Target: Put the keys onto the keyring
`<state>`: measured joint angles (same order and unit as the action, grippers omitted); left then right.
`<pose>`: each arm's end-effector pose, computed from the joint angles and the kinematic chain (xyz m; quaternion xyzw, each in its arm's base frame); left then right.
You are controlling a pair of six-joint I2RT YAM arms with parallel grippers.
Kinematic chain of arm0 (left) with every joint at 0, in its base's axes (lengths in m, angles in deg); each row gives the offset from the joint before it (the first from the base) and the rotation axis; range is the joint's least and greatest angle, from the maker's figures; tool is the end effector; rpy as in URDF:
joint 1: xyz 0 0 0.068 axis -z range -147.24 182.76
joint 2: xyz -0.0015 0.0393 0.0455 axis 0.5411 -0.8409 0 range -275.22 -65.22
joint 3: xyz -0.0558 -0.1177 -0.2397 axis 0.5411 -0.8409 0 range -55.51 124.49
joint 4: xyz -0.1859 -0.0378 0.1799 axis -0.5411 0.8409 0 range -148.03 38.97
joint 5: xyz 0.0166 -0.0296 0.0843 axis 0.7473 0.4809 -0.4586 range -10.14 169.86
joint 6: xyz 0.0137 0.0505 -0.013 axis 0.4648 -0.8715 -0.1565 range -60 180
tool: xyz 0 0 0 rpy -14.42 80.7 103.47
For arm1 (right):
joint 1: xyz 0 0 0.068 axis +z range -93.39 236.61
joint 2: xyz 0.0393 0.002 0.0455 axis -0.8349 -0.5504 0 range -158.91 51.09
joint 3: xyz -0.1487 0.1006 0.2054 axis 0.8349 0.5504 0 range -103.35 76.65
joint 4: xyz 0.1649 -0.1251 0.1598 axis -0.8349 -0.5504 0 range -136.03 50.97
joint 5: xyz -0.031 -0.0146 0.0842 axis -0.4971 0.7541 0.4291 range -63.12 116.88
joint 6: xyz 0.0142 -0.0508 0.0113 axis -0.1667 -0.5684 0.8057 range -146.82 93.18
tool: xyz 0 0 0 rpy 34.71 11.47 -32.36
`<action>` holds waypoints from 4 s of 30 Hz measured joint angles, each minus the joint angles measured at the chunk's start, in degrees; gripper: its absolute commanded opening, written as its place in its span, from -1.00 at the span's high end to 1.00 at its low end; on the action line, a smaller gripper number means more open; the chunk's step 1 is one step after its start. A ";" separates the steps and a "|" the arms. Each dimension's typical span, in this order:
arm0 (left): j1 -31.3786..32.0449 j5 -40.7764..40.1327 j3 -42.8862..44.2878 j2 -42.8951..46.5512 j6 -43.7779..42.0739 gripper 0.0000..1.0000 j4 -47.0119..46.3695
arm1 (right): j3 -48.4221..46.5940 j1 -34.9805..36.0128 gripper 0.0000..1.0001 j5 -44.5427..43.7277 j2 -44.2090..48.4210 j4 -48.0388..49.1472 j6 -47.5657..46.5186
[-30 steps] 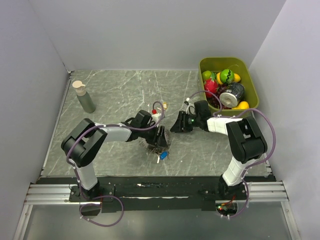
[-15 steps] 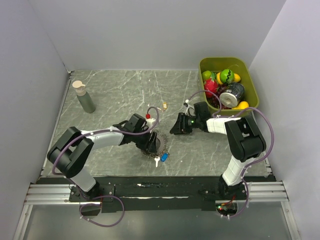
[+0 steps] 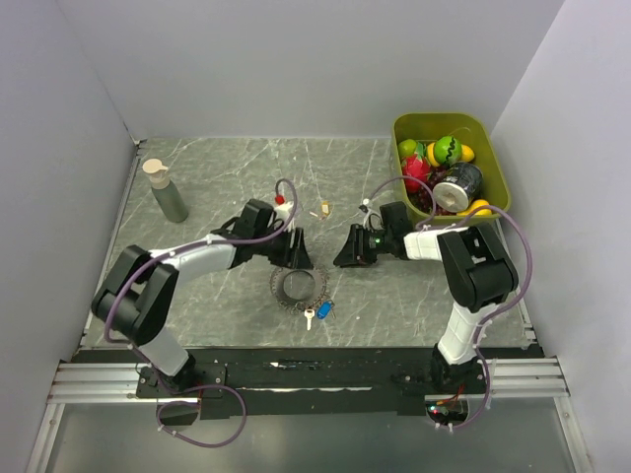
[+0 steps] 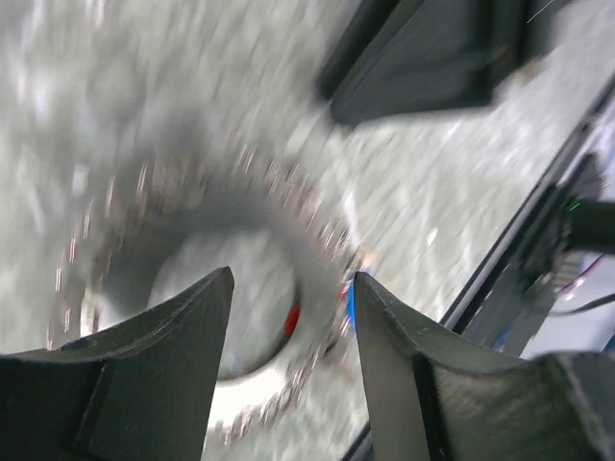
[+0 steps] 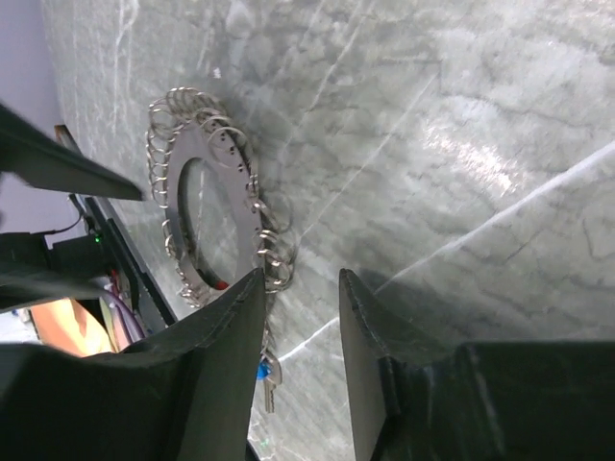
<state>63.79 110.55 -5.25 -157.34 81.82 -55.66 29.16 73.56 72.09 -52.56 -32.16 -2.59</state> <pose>0.2710 -0.1842 0.1856 0.1739 0.8773 -0.3852 0.2274 0.3112 0.1213 0.1248 -0.0786 0.8723 0.4503 0.1738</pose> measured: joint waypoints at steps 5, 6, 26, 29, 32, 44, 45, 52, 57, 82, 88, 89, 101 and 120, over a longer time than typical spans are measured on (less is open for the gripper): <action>0.07 2.58 5.44 -6.21 1.90 0.00 -3.89 | -1.62 1.03 0.29 0.09 -2.34 -0.04 0.42; 0.07 2.78 5.81 -7.08 2.10 0.05 -4.13 | -1.73 1.25 0.30 0.04 -2.43 -0.02 0.44; 2.95 6.08 10.97 -15.02 2.86 0.00 -1.46 | -3.96 3.89 0.42 0.07 -4.94 -0.72 2.12; 2.99 5.90 11.15 -15.67 2.82 -0.01 -0.33 | -3.96 3.98 0.45 0.35 -5.14 -0.61 2.38; 3.08 5.40 11.17 -15.85 2.64 -0.01 0.39 | -3.96 4.11 0.48 0.39 -5.20 -0.57 2.56; 3.19 5.25 11.28 -17.18 2.47 0.10 -0.35 | -3.91 4.46 0.64 0.39 -5.38 -0.81 2.78; 3.19 5.27 11.30 -17.27 2.43 0.13 -0.50 | -3.91 4.50 0.66 0.42 -5.38 -0.92 2.78; 3.17 5.22 12.46 -18.62 2.45 0.30 -0.74 | -3.89 4.57 0.74 0.52 -5.46 -1.03 2.80; 3.08 4.92 13.00 -19.43 2.43 0.67 -0.81 | -3.87 4.57 0.75 0.55 -5.46 -1.33 2.80; 3.19 5.49 12.72 -16.70 -3.15 0.98 -1.03 | 1.49 3.02 0.04 5.33 8.74 5.14 0.35; 3.19 5.81 9.94 -12.15 -4.42 0.98 -3.67 | 3.13 2.49 0.07 8.55 7.04 7.45 -1.55; 3.19 6.01 9.75 -11.78 -4.50 0.98 -3.82 | 3.28 2.40 0.07 8.94 6.78 7.89 -1.60; 3.56 7.30 8.20 -9.38 -5.33 0.98 -5.84 | 3.63 2.27 0.09 10.60 5.88 9.62 -3.43; 4.13 6.51 8.26 -8.37 -6.10 0.98 -5.99 | 3.63 2.27 0.97 12.48 3.10 11.56 -4.02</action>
<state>67.92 117.07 3.01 -165.71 75.72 -61.65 32.79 75.83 84.57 -49.46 -20.60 -6.61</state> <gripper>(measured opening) 0.021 0.122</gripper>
